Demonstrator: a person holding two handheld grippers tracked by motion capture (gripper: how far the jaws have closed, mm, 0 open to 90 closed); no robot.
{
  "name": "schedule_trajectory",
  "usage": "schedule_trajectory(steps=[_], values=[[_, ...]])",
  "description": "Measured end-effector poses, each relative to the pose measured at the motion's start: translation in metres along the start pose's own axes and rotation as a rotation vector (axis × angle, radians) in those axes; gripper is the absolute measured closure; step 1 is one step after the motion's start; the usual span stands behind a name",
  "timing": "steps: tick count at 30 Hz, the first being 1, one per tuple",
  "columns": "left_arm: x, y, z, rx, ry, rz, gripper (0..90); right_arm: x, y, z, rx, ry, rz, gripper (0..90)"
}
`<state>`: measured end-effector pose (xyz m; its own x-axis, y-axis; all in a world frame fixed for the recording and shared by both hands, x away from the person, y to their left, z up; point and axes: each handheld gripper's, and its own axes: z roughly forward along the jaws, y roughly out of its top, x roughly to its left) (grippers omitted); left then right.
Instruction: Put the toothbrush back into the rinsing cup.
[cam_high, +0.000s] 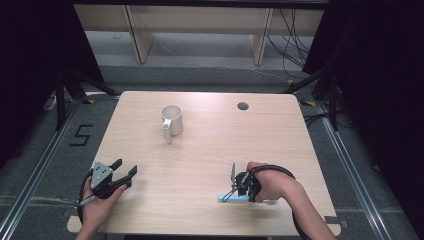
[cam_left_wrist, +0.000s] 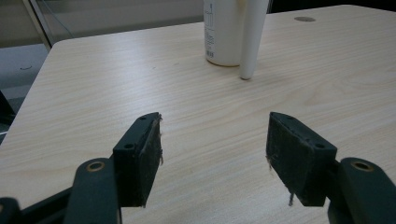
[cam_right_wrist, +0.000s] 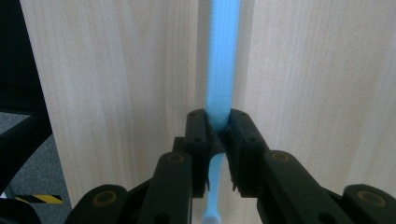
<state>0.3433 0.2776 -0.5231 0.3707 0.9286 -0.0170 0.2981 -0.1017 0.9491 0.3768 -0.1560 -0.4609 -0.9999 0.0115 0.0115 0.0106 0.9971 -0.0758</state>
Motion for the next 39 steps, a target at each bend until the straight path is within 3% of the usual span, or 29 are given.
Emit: schedule_trajectory(steps=[9,11,25,32,39], values=[[0.0,0.0,0.002,-0.009,-0.006,-0.003,35.3,-0.002,0.0,-0.009,0.019,-0.018,-0.005,79.5],[0.0,0.0,0.002,-0.009,-0.006,-0.001,35.4,-0.002,0.0,-0.009,0.005,0.004,0.009,79.5],[-0.001,0.0,0.002,-0.009,-0.012,0.003,35.4,-0.009,0.006,-0.026,0.07,-0.012,-0.035,79.5],[-0.002,0.0,0.001,-0.006,-0.01,0.004,35.5,-0.011,0.008,-0.027,0.066,-0.015,-0.044,79.5],[-0.009,0.002,0.002,0.005,-0.037,0.015,35.6,-0.011,0.007,-0.029,0.074,-0.021,-0.036,79.5]])
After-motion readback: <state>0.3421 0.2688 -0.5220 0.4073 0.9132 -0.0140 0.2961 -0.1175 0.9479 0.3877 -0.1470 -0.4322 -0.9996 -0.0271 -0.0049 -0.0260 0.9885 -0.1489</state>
